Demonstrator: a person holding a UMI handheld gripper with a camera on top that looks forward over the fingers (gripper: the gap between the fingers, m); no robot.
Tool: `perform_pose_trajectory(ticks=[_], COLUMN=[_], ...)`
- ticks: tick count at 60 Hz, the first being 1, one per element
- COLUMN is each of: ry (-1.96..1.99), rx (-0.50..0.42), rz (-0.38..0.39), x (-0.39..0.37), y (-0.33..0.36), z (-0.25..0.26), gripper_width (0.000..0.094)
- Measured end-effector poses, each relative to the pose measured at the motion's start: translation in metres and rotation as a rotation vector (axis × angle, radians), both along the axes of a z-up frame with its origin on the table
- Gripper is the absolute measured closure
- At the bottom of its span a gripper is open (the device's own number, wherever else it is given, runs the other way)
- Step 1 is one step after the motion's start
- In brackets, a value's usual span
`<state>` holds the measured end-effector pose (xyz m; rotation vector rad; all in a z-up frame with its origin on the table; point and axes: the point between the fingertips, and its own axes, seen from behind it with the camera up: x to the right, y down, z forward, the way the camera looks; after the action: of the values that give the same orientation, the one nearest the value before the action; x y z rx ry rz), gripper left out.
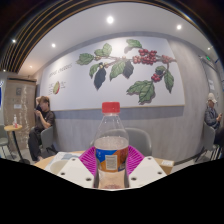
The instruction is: Pour water
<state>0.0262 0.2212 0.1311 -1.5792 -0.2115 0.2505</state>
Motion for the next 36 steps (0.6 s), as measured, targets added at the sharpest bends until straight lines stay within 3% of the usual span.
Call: perform_pose_trajectory(ticks=[10, 13, 19, 24, 36], ry=[-0.021, -0.026, -0.050, -0.061, -0.090], rx=[-0.001, -0.009, -0.030, -0.043, -0.072], rz=[0.020, 0.021, 0.023, 0.034, 0.059], x=[0.004, 0.006, 0.001, 0.003, 0.023], y=[-0.003, 0.000, -0.007, -0.018, -0.084], z=[0.006, 0.009, 0.005, 0.005, 0.005], gripper_width=[0.0598, 0.0559, 0.0378, 0.0062, 0.0077])
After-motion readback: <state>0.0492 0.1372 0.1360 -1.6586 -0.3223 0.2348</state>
